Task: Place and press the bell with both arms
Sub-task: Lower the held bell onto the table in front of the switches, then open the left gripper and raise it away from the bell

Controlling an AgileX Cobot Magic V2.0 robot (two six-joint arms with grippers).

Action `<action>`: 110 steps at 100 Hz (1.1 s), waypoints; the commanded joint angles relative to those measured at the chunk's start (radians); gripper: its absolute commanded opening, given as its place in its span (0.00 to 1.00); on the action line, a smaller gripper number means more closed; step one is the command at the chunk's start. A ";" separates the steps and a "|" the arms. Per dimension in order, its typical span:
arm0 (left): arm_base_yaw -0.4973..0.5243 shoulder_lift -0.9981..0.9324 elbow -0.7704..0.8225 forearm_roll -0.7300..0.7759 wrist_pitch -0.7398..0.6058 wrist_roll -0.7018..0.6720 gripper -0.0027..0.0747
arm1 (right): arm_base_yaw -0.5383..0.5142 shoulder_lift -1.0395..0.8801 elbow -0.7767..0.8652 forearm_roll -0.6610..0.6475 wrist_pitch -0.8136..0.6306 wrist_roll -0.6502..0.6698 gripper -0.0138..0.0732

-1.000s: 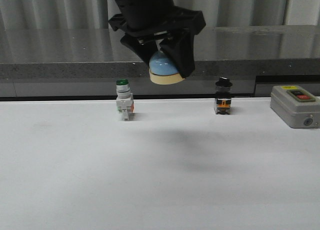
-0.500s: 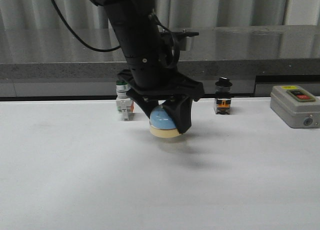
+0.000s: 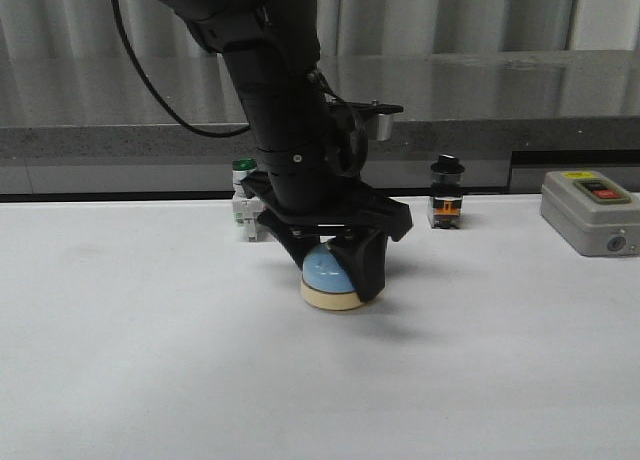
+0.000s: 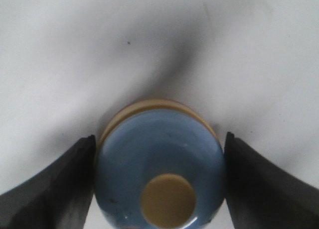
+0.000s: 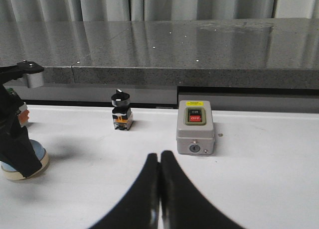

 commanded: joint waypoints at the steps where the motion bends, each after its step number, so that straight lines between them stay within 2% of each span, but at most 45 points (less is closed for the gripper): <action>1: -0.010 -0.061 -0.031 -0.021 -0.013 0.000 0.22 | -0.008 -0.018 -0.014 0.005 -0.084 -0.007 0.09; 14: -0.010 -0.061 -0.031 -0.021 -0.001 0.001 0.38 | -0.008 -0.018 -0.014 0.005 -0.084 -0.007 0.09; 31: -0.010 -0.061 -0.031 -0.021 0.004 0.002 0.71 | -0.008 -0.018 -0.014 0.005 -0.084 -0.007 0.09; 40: -0.010 -0.061 -0.031 -0.021 0.005 0.002 0.80 | -0.008 -0.018 -0.014 0.005 -0.084 -0.007 0.09; 74: -0.010 -0.085 -0.031 -0.030 0.020 0.002 0.82 | -0.008 -0.018 -0.014 0.005 -0.084 -0.007 0.09; 110: -0.008 -0.241 -0.031 -0.038 0.029 -0.002 0.82 | -0.008 -0.018 -0.014 0.005 -0.084 -0.007 0.09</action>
